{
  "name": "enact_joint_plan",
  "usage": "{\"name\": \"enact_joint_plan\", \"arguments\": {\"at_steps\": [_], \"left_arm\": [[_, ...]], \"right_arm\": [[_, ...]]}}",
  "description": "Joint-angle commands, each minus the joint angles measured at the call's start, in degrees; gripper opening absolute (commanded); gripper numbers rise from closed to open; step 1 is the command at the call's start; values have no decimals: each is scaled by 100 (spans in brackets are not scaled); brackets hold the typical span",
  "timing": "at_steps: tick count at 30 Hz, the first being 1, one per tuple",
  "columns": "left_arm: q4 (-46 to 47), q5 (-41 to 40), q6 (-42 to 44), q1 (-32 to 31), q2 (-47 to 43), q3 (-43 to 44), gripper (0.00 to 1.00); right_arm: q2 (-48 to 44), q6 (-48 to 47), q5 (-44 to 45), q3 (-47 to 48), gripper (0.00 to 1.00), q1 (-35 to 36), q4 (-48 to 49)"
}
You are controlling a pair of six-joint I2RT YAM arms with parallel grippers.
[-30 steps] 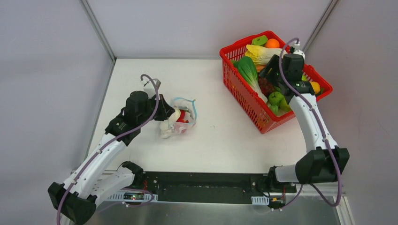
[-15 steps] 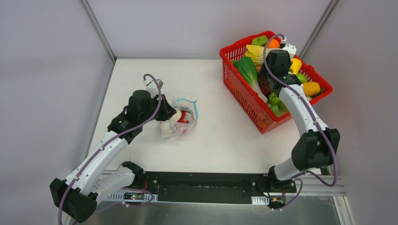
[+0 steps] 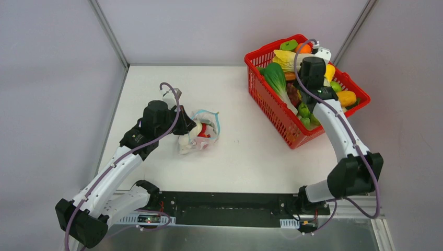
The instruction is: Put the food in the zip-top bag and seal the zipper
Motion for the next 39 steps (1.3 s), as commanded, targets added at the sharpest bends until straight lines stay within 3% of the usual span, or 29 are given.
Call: {"name": "enact_joint_plan", "arguments": {"at_steps": [1, 8, 13, 16, 19, 23, 26, 31, 34, 36, 39], "left_arm": [[65, 43, -22, 13, -29, 172, 0], [84, 148, -68, 13, -19, 163, 0], [65, 133, -84, 13, -106, 138, 0], [64, 135, -100, 13, -120, 126, 0], [39, 168, -104, 13, -91, 149, 0], [39, 164, -103, 13, -68, 163, 0], [40, 168, -93, 13, -47, 181, 0], [57, 155, -95, 13, -23, 163, 0], [106, 189, -95, 9, 25, 168, 0], [134, 244, -103, 12, 64, 187, 0], [144, 295, -99, 13, 83, 199, 0]], "right_arm": [[-1169, 279, -584, -261, 6, 137, 341], [-1908, 592, -923, -821, 6, 81, 423], [-1910, 601, -1031, -1048, 9, 30, 558], [-1483, 530, -631, -896, 21, -54, 309], [-1073, 521, -917, -540, 47, -198, -130], [-966, 497, -1519, -140, 61, -226, -306], [-1136, 592, -1808, 57, 69, -225, -451], [-1821, 680, -1643, -146, 72, -225, -460], [-2187, 604, -967, -315, 74, -239, -411], [-2185, 493, -261, -338, 79, -324, -540], [-2102, 452, 116, -329, 87, -697, -715]]}}
